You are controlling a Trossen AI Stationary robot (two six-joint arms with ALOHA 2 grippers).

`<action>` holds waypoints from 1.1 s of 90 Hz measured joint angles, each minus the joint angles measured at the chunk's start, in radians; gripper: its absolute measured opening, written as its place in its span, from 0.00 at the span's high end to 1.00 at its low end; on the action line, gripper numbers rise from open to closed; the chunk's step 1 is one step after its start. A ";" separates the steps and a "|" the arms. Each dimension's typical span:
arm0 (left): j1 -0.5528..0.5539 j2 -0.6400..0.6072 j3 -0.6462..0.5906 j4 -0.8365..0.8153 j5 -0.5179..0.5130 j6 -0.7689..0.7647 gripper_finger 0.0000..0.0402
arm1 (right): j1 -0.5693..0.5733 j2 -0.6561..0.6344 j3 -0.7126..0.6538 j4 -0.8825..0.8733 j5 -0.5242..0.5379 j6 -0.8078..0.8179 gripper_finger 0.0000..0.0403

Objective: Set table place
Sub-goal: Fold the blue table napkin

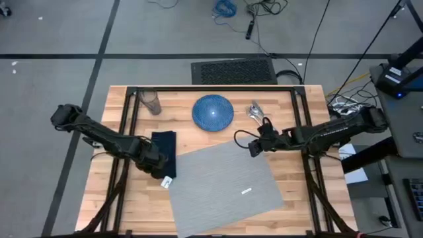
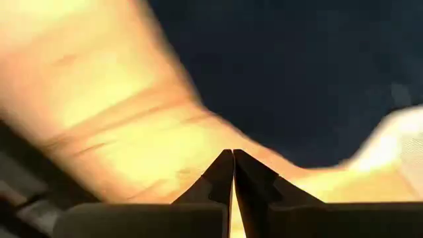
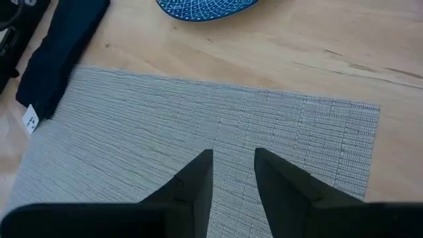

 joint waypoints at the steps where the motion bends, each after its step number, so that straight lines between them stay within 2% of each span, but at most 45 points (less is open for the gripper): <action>1: -0.003 0.000 0.000 -0.011 -0.008 -0.013 1.00 | 0.000 0.000 0.000 0.000 0.000 0.000 0.75; 11: -0.025 0.000 -0.016 -0.056 -0.057 -0.101 1.00 | 0.000 0.000 0.000 0.002 0.003 0.000 0.75; 28: -0.025 0.001 -0.090 0.212 -0.060 -0.086 1.00 | 0.000 0.000 0.000 0.003 0.004 0.001 0.75; 36: -0.014 0.010 -0.104 0.251 -0.099 -0.100 1.00 | 0.000 0.000 0.000 0.005 0.004 0.001 0.75; 44: -0.026 -0.019 -0.057 0.306 -0.271 -0.104 1.00 | 0.000 0.000 0.000 0.017 0.003 0.010 0.75; 53: -0.063 -0.122 0.002 0.335 -0.504 -0.088 1.00 | 0.001 0.000 0.000 0.022 0.003 0.027 0.75; 59: -0.079 -0.161 0.011 0.336 -0.594 -0.075 1.00 | 0.001 0.000 0.000 0.025 0.002 0.027 0.75; 80: -0.079 -0.183 -0.010 0.344 -0.601 -0.051 1.00 | 0.001 0.000 0.000 0.041 0.003 0.022 0.75; 99: -0.051 -0.124 -0.021 0.345 -0.578 0.027 1.00 | 0.000 0.004 0.001 0.096 -0.041 0.011 0.75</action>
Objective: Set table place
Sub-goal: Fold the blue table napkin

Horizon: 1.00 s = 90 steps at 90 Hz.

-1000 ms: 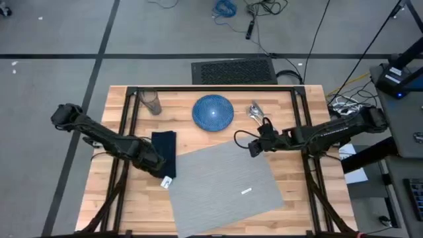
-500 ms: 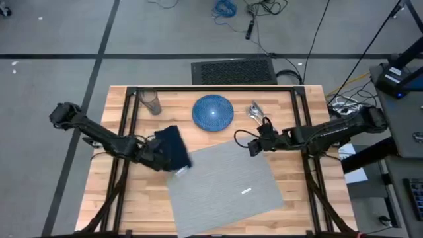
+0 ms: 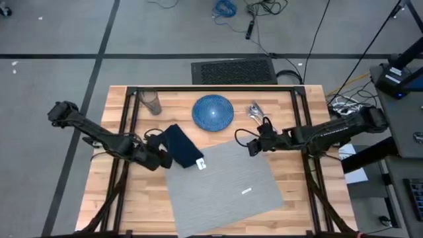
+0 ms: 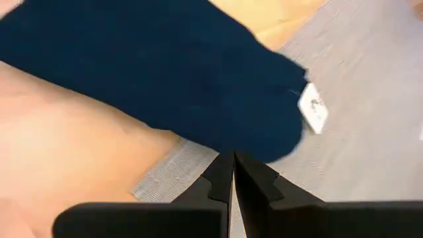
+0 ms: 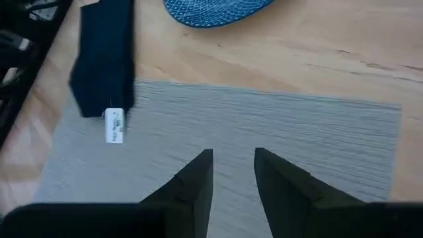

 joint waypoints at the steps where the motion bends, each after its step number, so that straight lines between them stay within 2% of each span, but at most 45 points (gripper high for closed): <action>1: 0.004 0.003 0.000 0.000 0.003 0.008 1.00 | 0.000 0.002 0.000 0.009 -0.007 -0.005 0.75; 10: 0.047 0.043 0.000 0.002 0.062 0.104 1.00 | 0.000 0.020 0.000 0.058 -0.058 -0.027 0.75; 18: 0.086 0.086 0.000 0.004 0.180 0.173 1.00 | 0.000 0.034 0.001 0.077 -0.061 -0.015 0.75; 22: 0.100 0.110 0.000 0.006 0.236 0.181 1.00 | 0.000 0.041 0.001 0.077 -0.058 -0.005 0.75; 28: 0.109 0.145 0.000 0.007 0.252 0.158 1.00 | 0.000 0.051 0.000 0.079 -0.057 0.002 0.75; 40: 0.125 0.221 0.000 0.013 0.187 0.022 1.00 | 0.000 0.064 0.000 0.078 -0.056 0.011 0.75; 51: 0.141 0.299 0.000 0.155 0.162 0.000 1.00 | 0.000 0.065 0.000 0.079 -0.050 0.011 0.75; 67: 0.174 0.386 -0.003 0.467 0.151 0.043 1.00 | 0.000 0.065 0.000 0.078 -0.033 0.011 0.75; 79: 0.172 0.326 -0.001 0.745 0.046 0.165 1.00 | 0.002 0.065 0.000 0.079 -0.036 0.015 0.75; 90: 0.180 0.292 0.001 0.831 0.016 0.258 1.00 | 0.007 0.065 0.000 0.079 -0.036 0.015 0.75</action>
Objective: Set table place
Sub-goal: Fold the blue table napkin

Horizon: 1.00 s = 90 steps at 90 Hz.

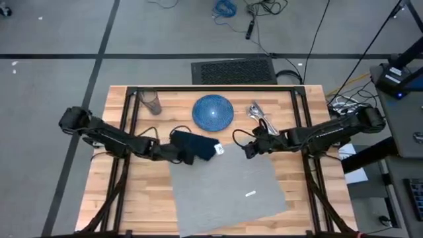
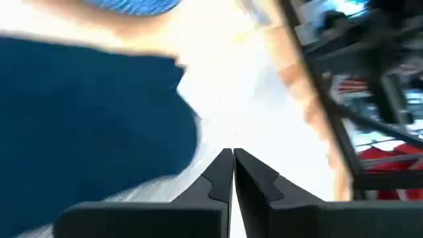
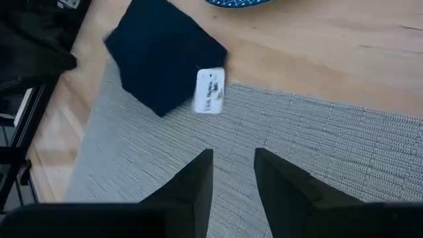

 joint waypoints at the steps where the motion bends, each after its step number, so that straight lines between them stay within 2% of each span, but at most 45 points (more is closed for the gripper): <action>1: 0.002 0.000 0.000 0.000 0.000 0.001 1.00 | 0.000 0.000 0.000 0.000 0.000 0.000 0.75; 18: 0.036 0.008 -0.001 -0.041 0.047 0.076 1.00 | 0.000 0.000 0.000 -0.002 0.002 -0.001 0.75; 31: 0.078 0.009 -0.001 -0.198 0.071 0.075 1.00 | 0.000 0.000 0.000 -0.001 0.002 0.003 0.75; 52: 0.134 0.010 -0.001 -0.444 0.191 0.121 1.00 | 0.000 0.000 0.000 0.004 -0.004 0.059 0.75; 70: 0.167 0.029 -0.001 -0.468 0.303 0.159 1.00 | 0.000 0.021 -0.001 0.112 -0.029 0.052 0.75; 83: 0.177 0.087 0.000 -0.456 0.416 0.161 1.00 | -0.004 0.080 -0.001 0.203 -0.034 0.005 0.75; 90: 0.176 0.118 0.002 -0.429 0.475 0.161 1.00 | -0.014 0.131 -0.001 0.288 -0.073 -0.030 0.75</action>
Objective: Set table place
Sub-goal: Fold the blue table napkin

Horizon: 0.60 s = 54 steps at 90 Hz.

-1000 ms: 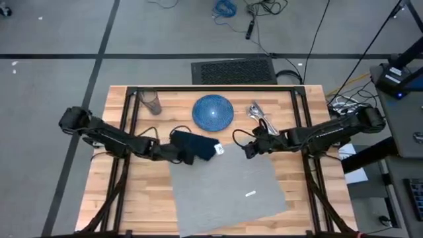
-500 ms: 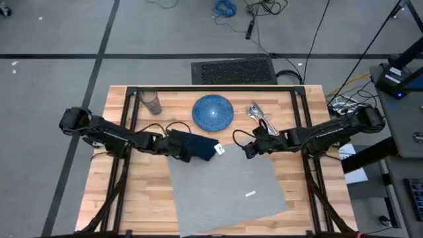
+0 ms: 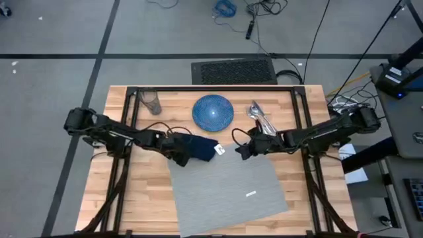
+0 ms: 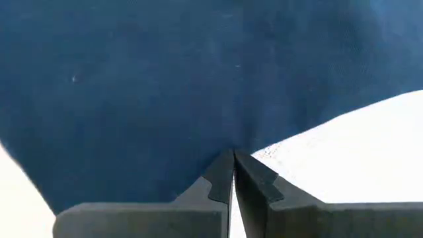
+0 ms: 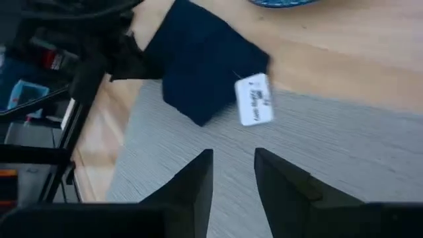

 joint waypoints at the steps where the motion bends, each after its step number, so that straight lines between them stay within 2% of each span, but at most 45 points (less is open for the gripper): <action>1: 0.000 0.004 0.000 0.005 0.009 0.000 1.00 | -0.002 0.009 0.000 0.013 -0.009 -0.005 0.75; 19: -0.008 0.037 -0.002 0.157 0.095 -0.001 1.00 | -0.043 0.173 0.092 0.064 -0.133 -0.120 0.75; 36: -0.006 0.036 -0.003 0.159 0.063 0.010 1.00 | -0.047 0.294 0.216 0.046 -0.170 -0.269 0.75; 54: 0.024 0.036 -0.003 0.160 0.026 0.029 1.00 | -0.053 0.405 0.295 0.008 -0.223 -0.282 0.76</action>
